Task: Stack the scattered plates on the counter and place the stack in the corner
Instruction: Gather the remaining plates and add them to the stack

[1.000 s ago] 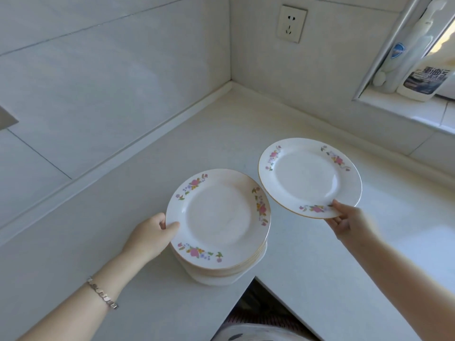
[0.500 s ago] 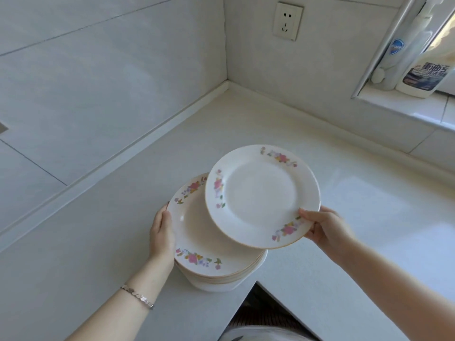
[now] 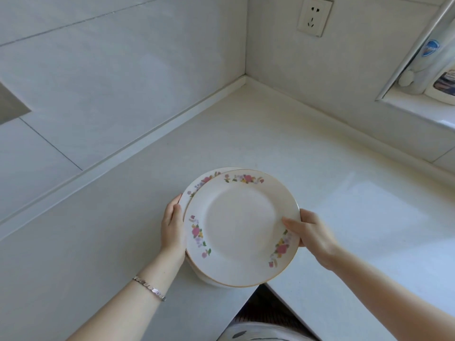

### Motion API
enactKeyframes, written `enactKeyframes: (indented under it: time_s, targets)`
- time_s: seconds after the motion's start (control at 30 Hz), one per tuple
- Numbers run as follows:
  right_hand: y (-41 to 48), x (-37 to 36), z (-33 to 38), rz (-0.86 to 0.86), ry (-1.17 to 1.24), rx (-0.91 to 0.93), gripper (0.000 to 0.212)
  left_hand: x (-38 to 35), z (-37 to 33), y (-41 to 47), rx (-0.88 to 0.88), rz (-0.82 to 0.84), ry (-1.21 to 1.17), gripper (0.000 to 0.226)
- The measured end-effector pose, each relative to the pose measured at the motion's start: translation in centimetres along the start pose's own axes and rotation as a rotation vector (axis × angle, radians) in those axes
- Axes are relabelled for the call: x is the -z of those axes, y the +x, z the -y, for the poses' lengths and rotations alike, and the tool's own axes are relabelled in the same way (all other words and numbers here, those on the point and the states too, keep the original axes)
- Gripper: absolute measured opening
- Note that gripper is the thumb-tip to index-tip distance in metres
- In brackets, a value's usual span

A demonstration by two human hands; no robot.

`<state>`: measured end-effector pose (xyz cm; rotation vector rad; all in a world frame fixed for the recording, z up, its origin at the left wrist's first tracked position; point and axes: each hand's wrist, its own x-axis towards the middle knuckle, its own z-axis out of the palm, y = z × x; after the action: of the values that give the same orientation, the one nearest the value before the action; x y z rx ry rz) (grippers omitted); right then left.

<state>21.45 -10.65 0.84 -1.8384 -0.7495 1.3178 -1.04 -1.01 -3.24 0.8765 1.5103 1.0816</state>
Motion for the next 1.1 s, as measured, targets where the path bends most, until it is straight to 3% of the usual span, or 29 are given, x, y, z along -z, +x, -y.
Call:
enactKeyframes:
  time_s: [0.13,0.4,0.53,0.63,0.73,0.97,1.1]
  targets:
    - [0.1,-1.0,-0.3,-0.197,-0.275,0.081,0.025,-0.1,-0.1,0.0,0.016,0.013,-0.005,0.029]
    - [2.1,-3.7,-0.5,-0.406,-0.132,0.143,0.012,0.2,0.1,0.4,0.023,0.082,0.003,0.026]
    - [2.6,-4.5,-0.9,-0.440,-0.218,0.108,0.031,0.5,0.4,0.7,0.061,0.117,-0.015,0.028]
    - [3.1,-4.7,-0.8,-0.391,-0.118,0.139,0.044,0.9,0.4,0.8,0.076,0.170,-0.015,0.033]
    - [3.3,-4.5,0.0,-0.236,0.012,0.117,0.053,1.4,0.5,0.7,0.083,0.204,-0.004,0.042]
    - [3.7,-3.1,-0.2,-0.058,0.062,0.055,0.051,1.2,-0.5,-0.2,-0.018,0.189,0.197,0.043]
    - [3.3,-1.4,-0.3,0.002,0.024,0.030,0.041,1.4,-1.5,-0.7,-0.103,0.140,0.513,0.047]
